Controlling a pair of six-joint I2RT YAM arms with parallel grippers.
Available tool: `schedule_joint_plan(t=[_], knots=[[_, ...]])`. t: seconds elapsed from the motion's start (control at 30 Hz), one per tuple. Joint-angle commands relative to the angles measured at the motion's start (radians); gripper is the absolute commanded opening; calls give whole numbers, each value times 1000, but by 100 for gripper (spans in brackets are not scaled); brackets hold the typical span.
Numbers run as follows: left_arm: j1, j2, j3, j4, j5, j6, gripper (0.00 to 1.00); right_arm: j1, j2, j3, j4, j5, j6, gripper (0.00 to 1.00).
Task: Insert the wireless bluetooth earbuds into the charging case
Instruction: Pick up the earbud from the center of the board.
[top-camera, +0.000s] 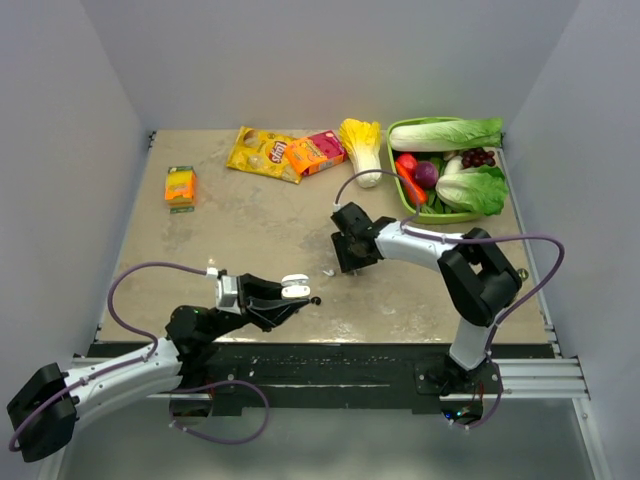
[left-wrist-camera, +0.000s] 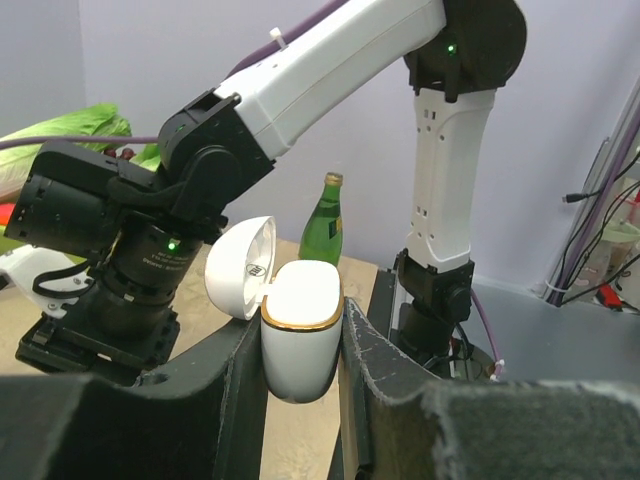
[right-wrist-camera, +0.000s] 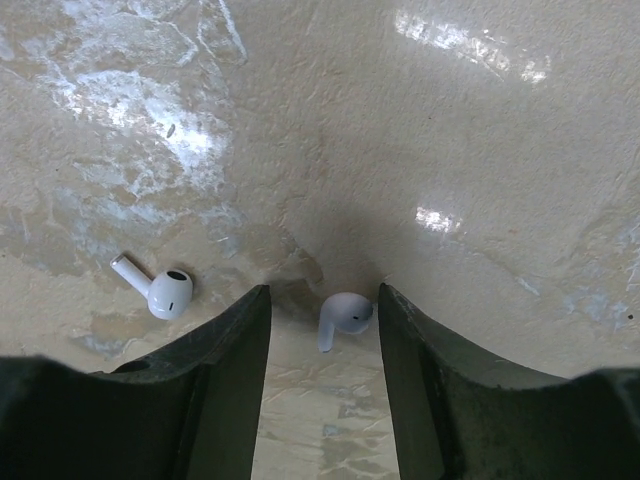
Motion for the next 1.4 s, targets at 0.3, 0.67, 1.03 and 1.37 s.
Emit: schedule_joint_plan(t=[0.3,0.67,1.03,1.37], knots=[[6,60,-224,257,62,-39,0,-91,79,73,-170,-196,49,51],[6,8,-233,230,56,-39,0,-91,91,93,-263,-136,47,50],[6,81,-230,277,55,-49,0,-85,116,52,-192,-141,127,44],[6,106,-226,283,58,-56,0,-50,157,93,-209,-101,156,43]])
